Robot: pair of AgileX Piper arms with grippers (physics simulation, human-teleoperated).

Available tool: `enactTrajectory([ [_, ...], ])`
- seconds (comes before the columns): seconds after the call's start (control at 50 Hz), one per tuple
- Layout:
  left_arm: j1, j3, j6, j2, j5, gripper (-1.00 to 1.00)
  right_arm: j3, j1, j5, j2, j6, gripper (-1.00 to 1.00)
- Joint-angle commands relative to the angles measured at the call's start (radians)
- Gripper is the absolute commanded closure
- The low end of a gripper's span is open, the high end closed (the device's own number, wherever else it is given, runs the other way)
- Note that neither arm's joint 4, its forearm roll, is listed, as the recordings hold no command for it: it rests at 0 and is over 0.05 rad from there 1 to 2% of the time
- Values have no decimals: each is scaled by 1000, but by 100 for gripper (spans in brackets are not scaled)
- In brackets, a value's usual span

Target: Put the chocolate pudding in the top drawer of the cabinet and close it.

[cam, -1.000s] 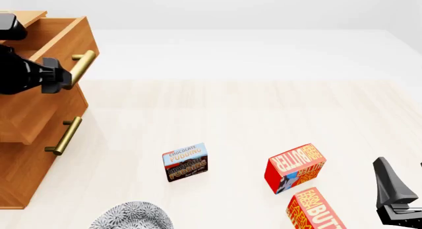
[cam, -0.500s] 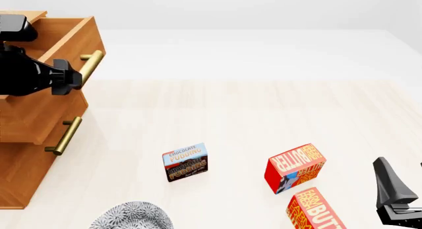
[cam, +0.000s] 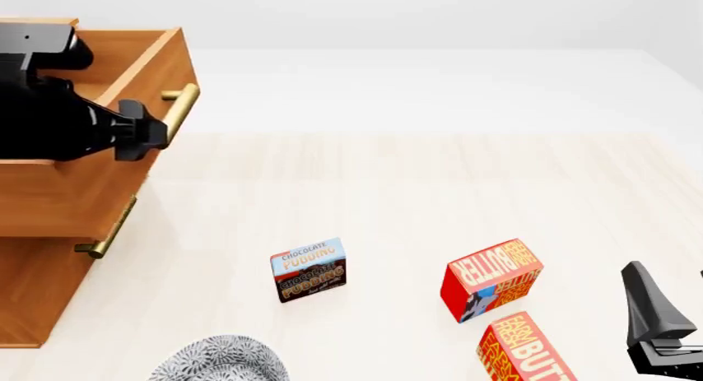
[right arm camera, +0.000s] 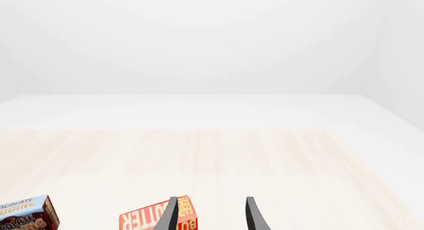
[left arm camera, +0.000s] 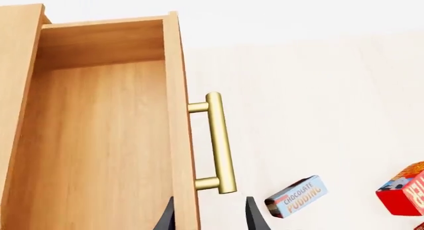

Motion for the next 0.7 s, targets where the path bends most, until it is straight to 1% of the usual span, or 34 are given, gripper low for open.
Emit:
enactTrajectory([
  [0.02, -99, 58, 70, 7, -3, -100, 0, 0, 0, 0, 0, -100],
  [0.12, -141, 52, 48, 15, -6, -100, 0, 0, 0, 0, 1, -100],
  [0.22, -154, 39, 39, 20, -5, -100, 0, 0, 0, 0, 0, -100],
  [0.24, -176, 30, 27, 26, -6, -100, 0, 0, 0, 0, 0, -100],
  [0.34, -204, 33, 14, 34, -18, -100, 0, 0, 0, 0, 0, -100],
  [0.38, -224, 18, 1, 34, -14, -100, 0, 0, 0, 0, 0, -100],
  [0.58, -261, 5, -12, 58, -30, -100, 0, 0, 0, 0, 0, -100],
  [0.7, -274, -6, -5, 52, -22, -100, 0, 0, 0, 0, 0, -100],
])
